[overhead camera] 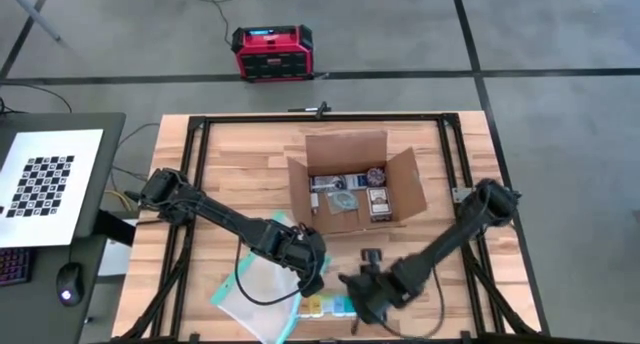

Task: Unpack boxes
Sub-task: Put the pill organizer into the transparent zip bag

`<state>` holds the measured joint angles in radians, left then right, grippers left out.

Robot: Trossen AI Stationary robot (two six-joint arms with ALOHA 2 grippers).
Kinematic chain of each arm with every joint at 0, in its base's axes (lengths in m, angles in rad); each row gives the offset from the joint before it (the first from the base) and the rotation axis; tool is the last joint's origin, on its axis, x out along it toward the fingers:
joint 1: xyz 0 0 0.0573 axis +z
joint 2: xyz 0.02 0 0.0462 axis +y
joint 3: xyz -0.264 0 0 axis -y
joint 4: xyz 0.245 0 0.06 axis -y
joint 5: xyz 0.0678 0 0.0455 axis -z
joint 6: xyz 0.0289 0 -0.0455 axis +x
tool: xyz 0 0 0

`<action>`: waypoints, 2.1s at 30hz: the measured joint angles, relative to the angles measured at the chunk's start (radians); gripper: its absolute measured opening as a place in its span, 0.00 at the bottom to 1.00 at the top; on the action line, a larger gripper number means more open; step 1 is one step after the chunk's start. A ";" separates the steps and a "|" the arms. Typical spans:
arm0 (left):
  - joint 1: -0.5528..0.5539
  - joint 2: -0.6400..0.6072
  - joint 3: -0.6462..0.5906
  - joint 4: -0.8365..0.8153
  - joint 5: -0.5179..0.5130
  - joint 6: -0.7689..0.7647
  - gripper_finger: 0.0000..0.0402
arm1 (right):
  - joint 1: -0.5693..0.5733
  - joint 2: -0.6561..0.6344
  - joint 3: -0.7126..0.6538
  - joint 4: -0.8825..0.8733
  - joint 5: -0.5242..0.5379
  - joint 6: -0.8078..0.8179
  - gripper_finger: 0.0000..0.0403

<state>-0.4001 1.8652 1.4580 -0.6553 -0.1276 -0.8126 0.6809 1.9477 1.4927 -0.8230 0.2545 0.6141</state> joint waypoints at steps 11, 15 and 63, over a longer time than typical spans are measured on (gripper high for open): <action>0.002 0.000 -0.001 0.003 0.000 0.006 0.00 | 0.127 0.006 -0.167 0.307 0.005 0.375 0.34; 0.002 0.002 -0.001 0.003 0.008 0.012 0.00 | 0.114 0.029 -0.212 0.428 0.012 0.429 0.33; 0.004 0.003 -0.002 0.048 0.063 0.045 0.00 | 0.073 0.200 -0.197 0.920 -0.051 0.559 0.30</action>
<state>-0.3965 1.8683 1.4559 -0.6075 -0.0643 -0.7673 0.7542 2.1475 1.2953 0.0975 0.2031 1.1730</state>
